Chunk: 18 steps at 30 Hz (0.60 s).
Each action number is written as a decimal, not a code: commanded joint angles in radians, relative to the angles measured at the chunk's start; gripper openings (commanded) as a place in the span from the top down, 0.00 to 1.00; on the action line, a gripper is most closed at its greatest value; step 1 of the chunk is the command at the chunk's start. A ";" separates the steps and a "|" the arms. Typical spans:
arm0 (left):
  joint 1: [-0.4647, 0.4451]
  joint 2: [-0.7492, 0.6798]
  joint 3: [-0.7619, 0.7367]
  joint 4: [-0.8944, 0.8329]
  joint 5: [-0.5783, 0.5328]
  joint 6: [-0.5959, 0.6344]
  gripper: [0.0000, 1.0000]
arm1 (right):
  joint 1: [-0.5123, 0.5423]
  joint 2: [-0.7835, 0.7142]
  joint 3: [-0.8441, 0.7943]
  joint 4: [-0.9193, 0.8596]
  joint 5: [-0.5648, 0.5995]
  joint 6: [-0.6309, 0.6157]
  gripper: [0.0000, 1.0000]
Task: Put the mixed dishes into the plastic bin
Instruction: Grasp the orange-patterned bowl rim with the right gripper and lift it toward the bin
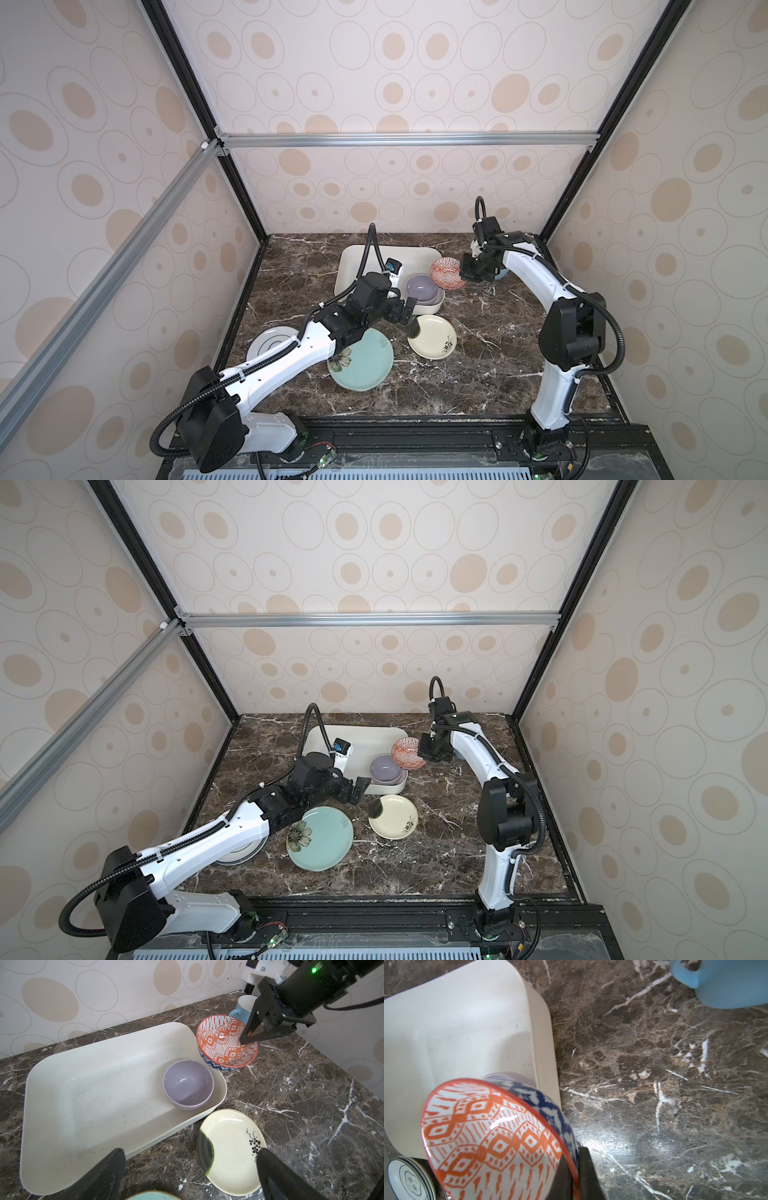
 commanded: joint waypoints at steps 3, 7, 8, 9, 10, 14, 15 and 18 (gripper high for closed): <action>-0.007 -0.039 -0.011 0.001 -0.021 -0.009 0.01 | 0.065 0.040 0.093 -0.031 -0.004 -0.005 1.00; -0.006 -0.052 -0.028 0.001 -0.028 -0.007 0.01 | 0.111 0.101 0.155 -0.051 0.000 -0.007 1.00; -0.006 -0.056 -0.034 0.001 -0.030 -0.007 0.01 | 0.121 0.118 0.169 -0.057 0.001 -0.008 1.00; -0.005 -0.059 -0.038 0.001 -0.033 -0.006 0.01 | 0.129 0.130 0.180 -0.062 0.002 -0.010 1.00; -0.005 -0.064 -0.043 0.001 -0.034 -0.007 0.01 | 0.136 0.145 0.189 -0.066 0.003 -0.010 1.00; -0.005 -0.080 -0.056 0.000 -0.039 -0.001 0.01 | 0.152 0.183 0.206 -0.076 0.003 -0.010 1.00; -0.005 -0.084 -0.061 0.000 -0.041 0.001 0.01 | 0.153 0.188 0.204 -0.075 0.004 -0.010 1.00; -0.005 -0.095 -0.069 0.000 -0.045 0.005 0.01 | 0.153 0.204 0.199 -0.070 0.007 -0.011 1.00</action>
